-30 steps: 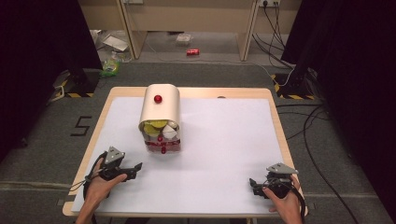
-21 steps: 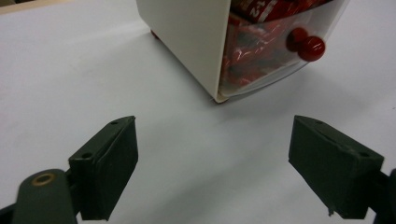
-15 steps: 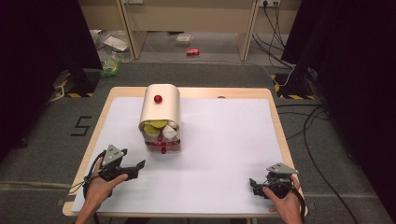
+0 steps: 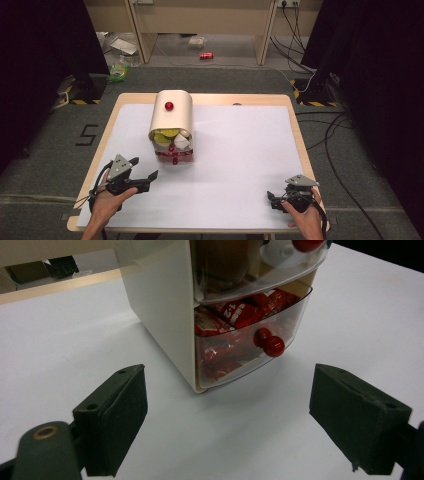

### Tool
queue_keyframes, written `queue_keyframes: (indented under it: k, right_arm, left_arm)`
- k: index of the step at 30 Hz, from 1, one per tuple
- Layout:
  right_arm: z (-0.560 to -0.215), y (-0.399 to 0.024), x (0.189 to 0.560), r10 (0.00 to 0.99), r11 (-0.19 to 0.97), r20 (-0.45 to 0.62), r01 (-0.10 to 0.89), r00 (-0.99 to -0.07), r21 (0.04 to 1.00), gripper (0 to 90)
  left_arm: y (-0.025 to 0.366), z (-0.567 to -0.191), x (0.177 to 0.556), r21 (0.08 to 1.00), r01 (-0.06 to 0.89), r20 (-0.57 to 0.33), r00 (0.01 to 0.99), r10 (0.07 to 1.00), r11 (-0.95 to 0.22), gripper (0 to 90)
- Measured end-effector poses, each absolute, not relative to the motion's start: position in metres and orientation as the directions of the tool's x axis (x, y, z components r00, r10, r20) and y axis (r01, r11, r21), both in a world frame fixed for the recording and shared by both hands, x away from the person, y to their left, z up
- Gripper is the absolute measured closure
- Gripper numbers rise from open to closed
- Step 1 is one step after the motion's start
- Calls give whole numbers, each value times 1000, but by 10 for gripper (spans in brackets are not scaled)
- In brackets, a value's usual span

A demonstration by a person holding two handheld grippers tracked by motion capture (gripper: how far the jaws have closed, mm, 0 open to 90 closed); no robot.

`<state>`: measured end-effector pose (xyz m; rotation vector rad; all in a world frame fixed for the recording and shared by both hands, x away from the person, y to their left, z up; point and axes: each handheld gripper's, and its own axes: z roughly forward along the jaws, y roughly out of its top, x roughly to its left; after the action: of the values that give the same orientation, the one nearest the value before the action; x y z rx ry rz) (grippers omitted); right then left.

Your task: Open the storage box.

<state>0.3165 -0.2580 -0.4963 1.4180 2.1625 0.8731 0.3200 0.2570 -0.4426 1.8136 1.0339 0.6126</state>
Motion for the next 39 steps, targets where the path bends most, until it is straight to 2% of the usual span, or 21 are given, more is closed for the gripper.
queue_keyframes:
  k: [12,39]
  right_arm:
    - [-496,-258,317,917,287,1,661,-399,693,13]
    - [-496,-258,317,917,287,2,662,-399,693,12]
  left_arm:
    - [249,-428,315,915,357,-43,551,833,-189,153]
    - [236,-402,314,937,291,-19,591,806,-191,158]
